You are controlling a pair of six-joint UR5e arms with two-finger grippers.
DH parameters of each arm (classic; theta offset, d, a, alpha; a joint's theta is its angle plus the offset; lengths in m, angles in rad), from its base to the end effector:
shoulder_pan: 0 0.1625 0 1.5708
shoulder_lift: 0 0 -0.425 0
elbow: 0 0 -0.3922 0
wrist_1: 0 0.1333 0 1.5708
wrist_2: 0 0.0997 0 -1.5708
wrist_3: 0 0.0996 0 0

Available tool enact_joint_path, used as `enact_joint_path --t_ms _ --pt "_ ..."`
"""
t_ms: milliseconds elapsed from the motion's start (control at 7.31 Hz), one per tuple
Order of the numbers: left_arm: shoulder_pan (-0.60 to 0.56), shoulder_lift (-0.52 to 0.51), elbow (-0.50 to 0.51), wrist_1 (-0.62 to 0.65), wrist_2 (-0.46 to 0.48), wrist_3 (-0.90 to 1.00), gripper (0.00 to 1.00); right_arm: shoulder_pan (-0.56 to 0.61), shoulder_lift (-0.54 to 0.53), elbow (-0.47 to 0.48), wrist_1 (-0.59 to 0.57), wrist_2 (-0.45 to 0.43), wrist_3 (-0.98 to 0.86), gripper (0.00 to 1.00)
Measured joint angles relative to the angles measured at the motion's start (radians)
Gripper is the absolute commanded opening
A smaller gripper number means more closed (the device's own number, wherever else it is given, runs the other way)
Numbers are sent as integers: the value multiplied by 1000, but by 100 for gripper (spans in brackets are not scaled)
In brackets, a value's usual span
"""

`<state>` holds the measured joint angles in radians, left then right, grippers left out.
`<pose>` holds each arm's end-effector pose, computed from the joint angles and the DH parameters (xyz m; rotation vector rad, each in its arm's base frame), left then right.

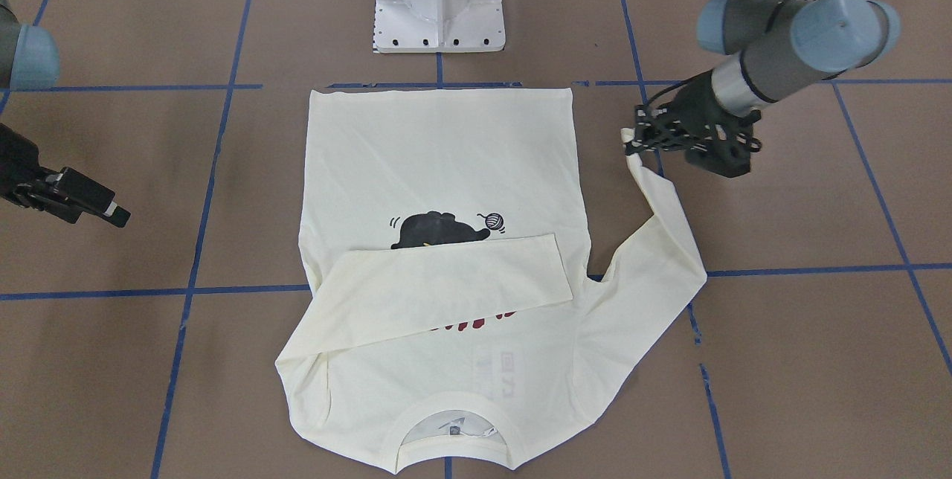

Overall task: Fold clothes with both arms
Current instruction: 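Fold the sleeve with the left gripper across the shirt front and release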

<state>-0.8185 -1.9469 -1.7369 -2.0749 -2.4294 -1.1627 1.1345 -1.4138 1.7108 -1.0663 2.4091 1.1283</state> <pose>0.3666 -0.4764 0.3017 -0.0713 1.2359 0.0920 -0.1824 -0.5314 0.4422 -0.0241 -1.0909 0.2867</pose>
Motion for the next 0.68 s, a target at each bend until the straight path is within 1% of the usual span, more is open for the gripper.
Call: enact_joint_path --t_ms 137,274,410,547,684 --pt "50 -143 62 -2 47 -149 0 23 -38 20 1 1 -20 100" --pt "78 -288 152 -7 92 -266 0 56 -90 41 6 2 -72 100" --pt "98 -421 262 -12 134 -342 0 86 -148 58 31 3 -131 100" --pt "123 -549 401 -19 183 -386 0 105 -190 67 70 9 -165 100" --pt "156 -640 520 -44 239 -405 0 115 -212 71 101 20 -175 100"
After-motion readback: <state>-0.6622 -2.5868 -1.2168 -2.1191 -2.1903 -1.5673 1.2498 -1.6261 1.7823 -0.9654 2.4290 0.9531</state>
